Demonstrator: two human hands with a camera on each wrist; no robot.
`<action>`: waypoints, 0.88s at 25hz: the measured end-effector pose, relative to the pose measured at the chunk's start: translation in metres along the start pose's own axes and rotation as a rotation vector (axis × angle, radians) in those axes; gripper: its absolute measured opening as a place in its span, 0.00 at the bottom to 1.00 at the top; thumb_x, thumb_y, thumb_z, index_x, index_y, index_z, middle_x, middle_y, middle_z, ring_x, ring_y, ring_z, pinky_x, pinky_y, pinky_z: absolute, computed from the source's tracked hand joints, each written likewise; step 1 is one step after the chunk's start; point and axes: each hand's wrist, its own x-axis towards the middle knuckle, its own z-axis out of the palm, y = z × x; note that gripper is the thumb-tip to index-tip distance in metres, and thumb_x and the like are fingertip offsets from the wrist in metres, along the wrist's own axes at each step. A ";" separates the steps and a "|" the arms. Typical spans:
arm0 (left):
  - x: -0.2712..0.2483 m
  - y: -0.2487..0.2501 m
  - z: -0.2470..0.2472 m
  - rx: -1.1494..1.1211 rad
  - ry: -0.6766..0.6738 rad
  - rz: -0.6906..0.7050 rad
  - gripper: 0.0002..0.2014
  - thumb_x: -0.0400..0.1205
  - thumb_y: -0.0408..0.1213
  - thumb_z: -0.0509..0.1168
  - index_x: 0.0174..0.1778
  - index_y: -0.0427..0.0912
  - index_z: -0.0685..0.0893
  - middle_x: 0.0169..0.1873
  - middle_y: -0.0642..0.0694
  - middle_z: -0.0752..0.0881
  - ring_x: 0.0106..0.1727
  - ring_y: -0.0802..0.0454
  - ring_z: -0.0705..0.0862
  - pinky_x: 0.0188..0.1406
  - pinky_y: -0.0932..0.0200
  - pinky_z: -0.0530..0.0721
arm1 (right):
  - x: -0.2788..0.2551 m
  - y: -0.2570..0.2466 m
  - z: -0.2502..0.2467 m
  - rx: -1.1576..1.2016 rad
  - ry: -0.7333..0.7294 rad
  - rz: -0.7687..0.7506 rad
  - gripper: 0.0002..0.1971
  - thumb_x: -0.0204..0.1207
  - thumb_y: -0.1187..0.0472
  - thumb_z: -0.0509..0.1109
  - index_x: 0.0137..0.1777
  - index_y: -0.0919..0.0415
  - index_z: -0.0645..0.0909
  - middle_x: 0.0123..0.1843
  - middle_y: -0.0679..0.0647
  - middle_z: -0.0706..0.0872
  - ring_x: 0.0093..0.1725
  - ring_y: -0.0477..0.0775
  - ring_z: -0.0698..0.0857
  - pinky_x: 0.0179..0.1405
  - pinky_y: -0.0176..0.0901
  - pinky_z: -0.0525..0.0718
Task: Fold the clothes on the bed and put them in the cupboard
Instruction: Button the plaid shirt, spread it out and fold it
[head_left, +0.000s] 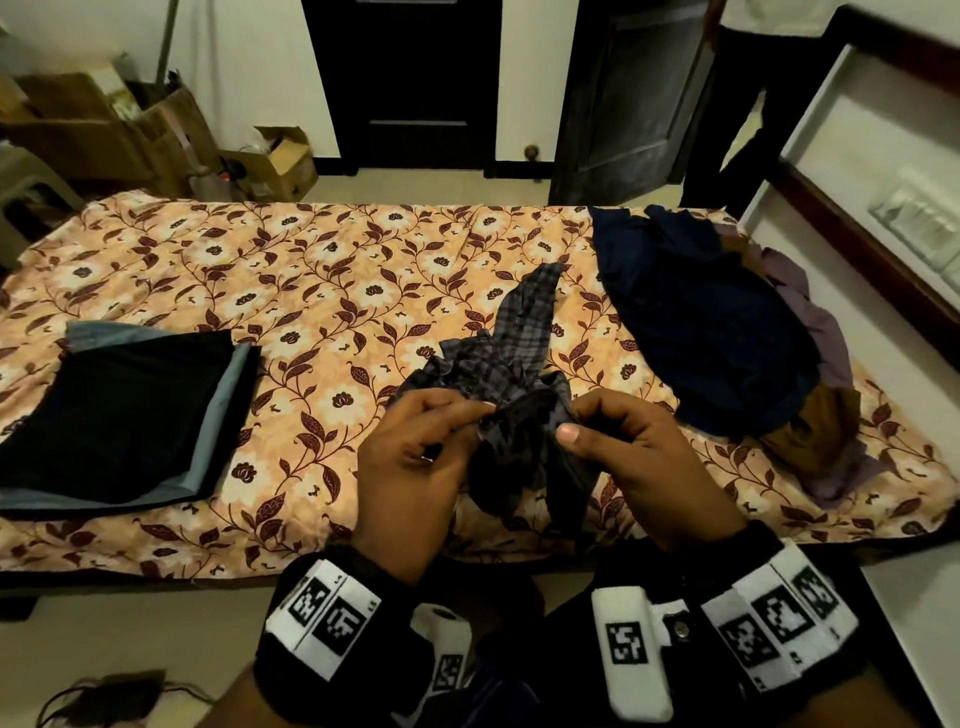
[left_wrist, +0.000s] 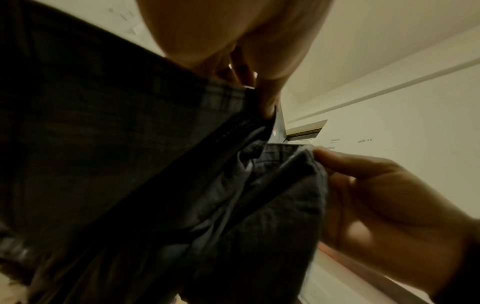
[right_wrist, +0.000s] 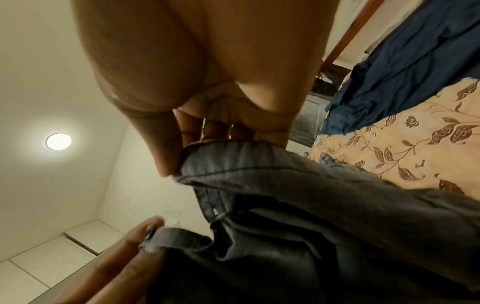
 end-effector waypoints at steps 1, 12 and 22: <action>-0.002 -0.001 0.004 -0.020 -0.028 0.024 0.11 0.79 0.33 0.68 0.48 0.54 0.92 0.46 0.57 0.85 0.45 0.53 0.85 0.43 0.60 0.83 | 0.000 -0.001 0.005 0.014 0.038 -0.017 0.03 0.74 0.64 0.74 0.41 0.63 0.85 0.41 0.71 0.85 0.40 0.62 0.84 0.42 0.53 0.83; -0.019 -0.018 0.011 -0.172 -0.169 -0.187 0.23 0.77 0.25 0.72 0.64 0.53 0.83 0.39 0.53 0.87 0.44 0.52 0.87 0.48 0.56 0.87 | -0.007 0.018 0.012 -0.334 -0.113 -0.091 0.06 0.72 0.66 0.77 0.47 0.56 0.90 0.41 0.50 0.86 0.43 0.46 0.85 0.44 0.40 0.83; -0.016 -0.021 0.015 0.077 -0.078 -0.061 0.07 0.73 0.48 0.69 0.37 0.50 0.89 0.31 0.57 0.86 0.35 0.60 0.84 0.34 0.64 0.81 | -0.012 0.049 0.024 -0.746 0.220 -0.478 0.13 0.76 0.53 0.67 0.50 0.59 0.89 0.45 0.50 0.88 0.47 0.48 0.81 0.45 0.37 0.76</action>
